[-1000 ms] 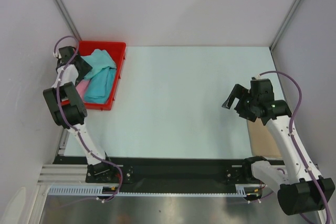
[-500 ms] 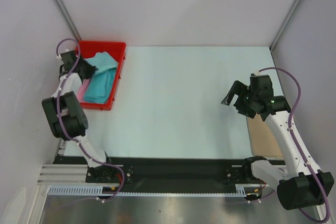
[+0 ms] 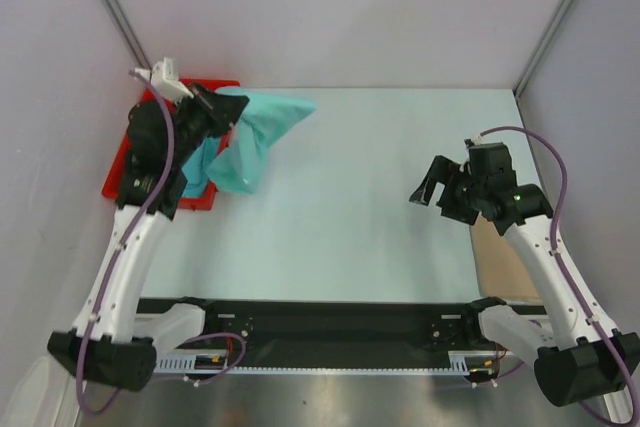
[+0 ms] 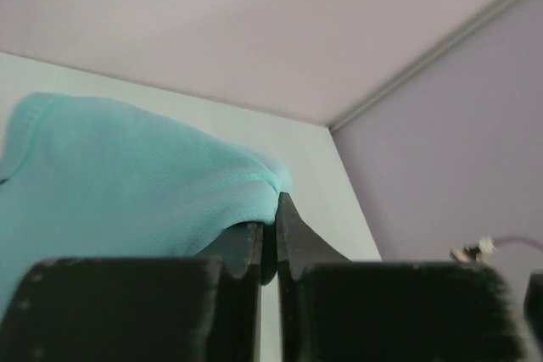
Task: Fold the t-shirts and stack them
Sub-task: Move the tshirt to the center of the board, then flatten the tshirt out
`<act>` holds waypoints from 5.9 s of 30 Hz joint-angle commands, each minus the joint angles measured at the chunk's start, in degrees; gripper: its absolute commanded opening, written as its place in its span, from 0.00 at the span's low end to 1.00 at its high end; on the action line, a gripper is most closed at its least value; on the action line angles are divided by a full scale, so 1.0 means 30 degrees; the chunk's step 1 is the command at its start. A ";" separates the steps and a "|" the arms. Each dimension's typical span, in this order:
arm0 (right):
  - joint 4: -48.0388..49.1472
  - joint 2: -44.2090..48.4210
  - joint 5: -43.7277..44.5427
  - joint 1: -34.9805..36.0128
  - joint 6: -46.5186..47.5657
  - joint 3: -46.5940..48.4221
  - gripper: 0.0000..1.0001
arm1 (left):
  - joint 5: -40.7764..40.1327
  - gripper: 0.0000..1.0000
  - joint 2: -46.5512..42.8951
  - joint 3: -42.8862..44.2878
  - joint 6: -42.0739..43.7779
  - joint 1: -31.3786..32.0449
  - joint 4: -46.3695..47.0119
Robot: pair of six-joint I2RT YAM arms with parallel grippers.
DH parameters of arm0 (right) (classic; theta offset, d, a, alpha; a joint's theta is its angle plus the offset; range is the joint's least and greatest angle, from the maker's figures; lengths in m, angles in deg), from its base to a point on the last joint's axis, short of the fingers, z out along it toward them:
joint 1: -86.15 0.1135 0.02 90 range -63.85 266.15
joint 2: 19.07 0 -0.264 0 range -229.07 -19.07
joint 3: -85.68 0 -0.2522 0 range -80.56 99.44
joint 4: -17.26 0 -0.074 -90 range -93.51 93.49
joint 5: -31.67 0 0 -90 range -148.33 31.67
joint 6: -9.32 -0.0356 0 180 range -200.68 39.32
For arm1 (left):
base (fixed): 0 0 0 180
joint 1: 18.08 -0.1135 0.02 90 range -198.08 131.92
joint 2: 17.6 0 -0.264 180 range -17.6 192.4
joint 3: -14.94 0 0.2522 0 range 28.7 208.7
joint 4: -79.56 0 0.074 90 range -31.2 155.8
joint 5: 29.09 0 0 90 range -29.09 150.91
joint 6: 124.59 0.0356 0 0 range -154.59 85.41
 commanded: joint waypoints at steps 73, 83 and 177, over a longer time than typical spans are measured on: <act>1.1362 -1.0780 0.5944 0.9898 0.4789 1.5359 0.00 | 0.3527 0.00 -0.2202 0.0734 0.0946 -0.0318 -0.3471; 1.2705 -1.0836 0.8637 1.0485 0.7805 2.0080 0.00 | 0.4671 0.00 0.0576 0.8648 -0.0341 -0.0318 -0.1015; 0.8903 -0.0641 0.1142 0.2428 -1.1499 -1.3317 0.21 | -0.4411 0.55 -0.5663 -0.9163 -0.0518 0.5776 -1.2024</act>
